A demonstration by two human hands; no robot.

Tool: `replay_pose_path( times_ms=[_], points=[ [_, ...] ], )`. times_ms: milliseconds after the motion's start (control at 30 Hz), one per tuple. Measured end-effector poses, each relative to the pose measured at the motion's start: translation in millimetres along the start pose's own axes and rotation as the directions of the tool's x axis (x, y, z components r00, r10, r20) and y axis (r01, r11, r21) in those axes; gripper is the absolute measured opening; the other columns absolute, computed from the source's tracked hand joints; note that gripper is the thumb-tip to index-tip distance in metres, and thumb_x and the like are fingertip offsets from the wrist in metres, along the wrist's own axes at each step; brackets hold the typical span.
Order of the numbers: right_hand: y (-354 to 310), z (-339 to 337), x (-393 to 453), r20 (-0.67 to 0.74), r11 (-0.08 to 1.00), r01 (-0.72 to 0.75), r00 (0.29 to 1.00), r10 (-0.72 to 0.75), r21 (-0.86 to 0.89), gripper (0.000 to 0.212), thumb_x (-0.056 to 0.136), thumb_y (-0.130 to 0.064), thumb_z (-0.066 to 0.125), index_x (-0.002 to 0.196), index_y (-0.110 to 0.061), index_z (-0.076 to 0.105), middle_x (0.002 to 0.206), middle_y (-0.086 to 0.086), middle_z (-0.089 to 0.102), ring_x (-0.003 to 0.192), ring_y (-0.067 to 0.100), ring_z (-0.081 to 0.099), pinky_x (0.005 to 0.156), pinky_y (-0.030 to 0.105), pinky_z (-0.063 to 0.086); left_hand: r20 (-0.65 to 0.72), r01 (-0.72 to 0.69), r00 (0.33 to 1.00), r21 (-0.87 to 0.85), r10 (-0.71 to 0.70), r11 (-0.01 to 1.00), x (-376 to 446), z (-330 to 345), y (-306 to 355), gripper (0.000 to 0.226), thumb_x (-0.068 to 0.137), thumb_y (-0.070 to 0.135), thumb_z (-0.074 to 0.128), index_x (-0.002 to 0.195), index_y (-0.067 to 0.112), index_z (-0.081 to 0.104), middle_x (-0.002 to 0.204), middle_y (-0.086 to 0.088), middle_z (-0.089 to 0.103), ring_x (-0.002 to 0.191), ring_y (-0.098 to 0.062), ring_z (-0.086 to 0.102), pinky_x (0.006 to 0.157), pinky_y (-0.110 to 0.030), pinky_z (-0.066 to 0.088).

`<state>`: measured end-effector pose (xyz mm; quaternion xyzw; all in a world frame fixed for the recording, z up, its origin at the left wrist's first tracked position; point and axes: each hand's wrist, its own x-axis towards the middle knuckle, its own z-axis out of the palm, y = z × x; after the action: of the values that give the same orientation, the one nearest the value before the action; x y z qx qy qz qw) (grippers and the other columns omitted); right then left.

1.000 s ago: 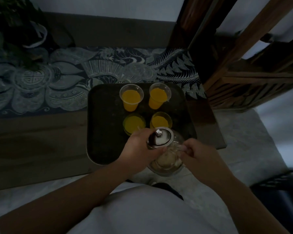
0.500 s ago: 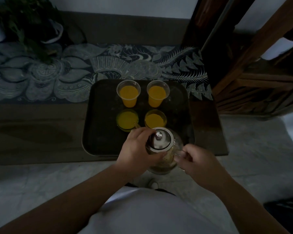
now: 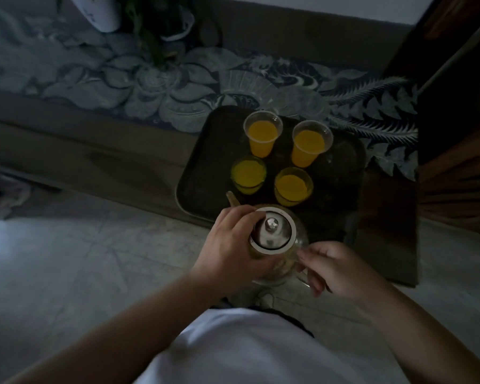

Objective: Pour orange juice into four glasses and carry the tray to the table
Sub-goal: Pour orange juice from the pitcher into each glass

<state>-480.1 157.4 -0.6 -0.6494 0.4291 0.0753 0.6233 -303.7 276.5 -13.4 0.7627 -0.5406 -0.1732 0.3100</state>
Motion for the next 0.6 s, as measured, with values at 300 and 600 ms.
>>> replay_pose_path(
  times_ms=[300, 600],
  points=[
    [-36.0, 47.3, 27.6, 0.119, 0.995, 0.093, 0.989, -0.086, -0.048, 0.038, 0.095, -0.035, 0.054, 0.069, -0.010, 0.065, 0.041, -0.005, 0.047, 0.042, 0.012, 0.048, 0.048, 0.029, 0.040, -0.165, 0.204, 0.966, 0.021, -0.197, 0.979, -38.3, -38.7, -27.3, 0.070, 0.067, 0.042, 0.082, 0.125, 0.008, 0.063, 0.122, -0.006, 0.061, 0.112, -0.023, 0.053, 0.094, -0.033, 0.047],
    [-88.0, 110.8, 87.4, 0.150, 0.978, 0.186, 0.974, -0.171, -0.093, 0.033, 0.094, -0.036, 0.056, 0.068, -0.019, 0.068, 0.041, -0.007, 0.046, 0.041, 0.009, 0.045, 0.043, 0.026, 0.036, -0.251, 0.301, 0.923, -0.005, -0.293, 0.954, -39.2, -93.9, -97.8, 0.072, 0.064, 0.040, 0.083, 0.126, 0.010, 0.061, 0.124, -0.005, 0.059, 0.114, -0.024, 0.050, 0.096, -0.034, 0.044]
  ],
)
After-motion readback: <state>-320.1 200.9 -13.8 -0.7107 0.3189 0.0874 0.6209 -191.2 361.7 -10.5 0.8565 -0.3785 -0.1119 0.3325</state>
